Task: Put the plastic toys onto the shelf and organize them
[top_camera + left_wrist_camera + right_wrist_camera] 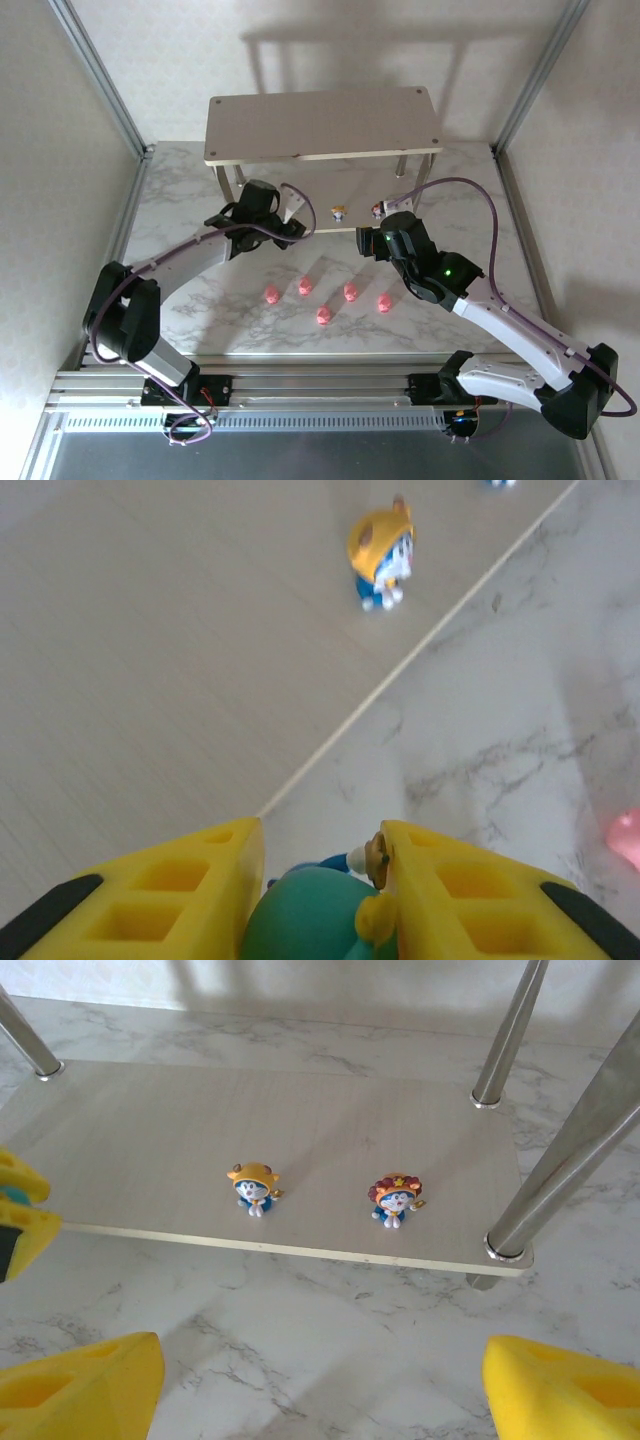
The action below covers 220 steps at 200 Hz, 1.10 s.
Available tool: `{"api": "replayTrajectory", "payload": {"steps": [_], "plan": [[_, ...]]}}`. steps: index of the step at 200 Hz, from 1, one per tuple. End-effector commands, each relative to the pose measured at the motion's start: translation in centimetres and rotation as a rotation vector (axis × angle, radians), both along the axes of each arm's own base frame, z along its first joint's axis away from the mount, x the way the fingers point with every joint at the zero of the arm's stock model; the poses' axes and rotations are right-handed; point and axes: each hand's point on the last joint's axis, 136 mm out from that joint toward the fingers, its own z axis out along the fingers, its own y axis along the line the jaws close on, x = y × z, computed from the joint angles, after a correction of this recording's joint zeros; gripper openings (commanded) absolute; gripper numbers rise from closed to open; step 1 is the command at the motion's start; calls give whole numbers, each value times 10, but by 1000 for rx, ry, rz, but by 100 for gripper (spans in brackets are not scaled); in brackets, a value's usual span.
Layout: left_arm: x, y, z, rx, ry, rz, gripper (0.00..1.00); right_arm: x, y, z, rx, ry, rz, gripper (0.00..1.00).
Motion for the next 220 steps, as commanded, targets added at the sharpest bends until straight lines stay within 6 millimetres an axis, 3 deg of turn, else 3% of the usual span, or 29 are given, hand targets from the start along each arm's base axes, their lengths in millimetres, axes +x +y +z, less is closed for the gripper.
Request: {"api": "replayTrajectory", "payload": {"steps": [1, 73, 166, 220], "plan": [[11, -6, -8, 58, -4, -44, 35, 4, -1, 10, 30, -19, -19, 83], [29, -11, -34, 99, -15, -97, 35, 3, -11, 15, 25, -31, -60, 83], [44, -4, -53, 60, -5, -101, 34, 13, -2, 8, 1, -16, -65, 83], [53, 0, -51, 46, -20, -98, 34, 17, 2, 5, -15, -6, -67, 83]]}}
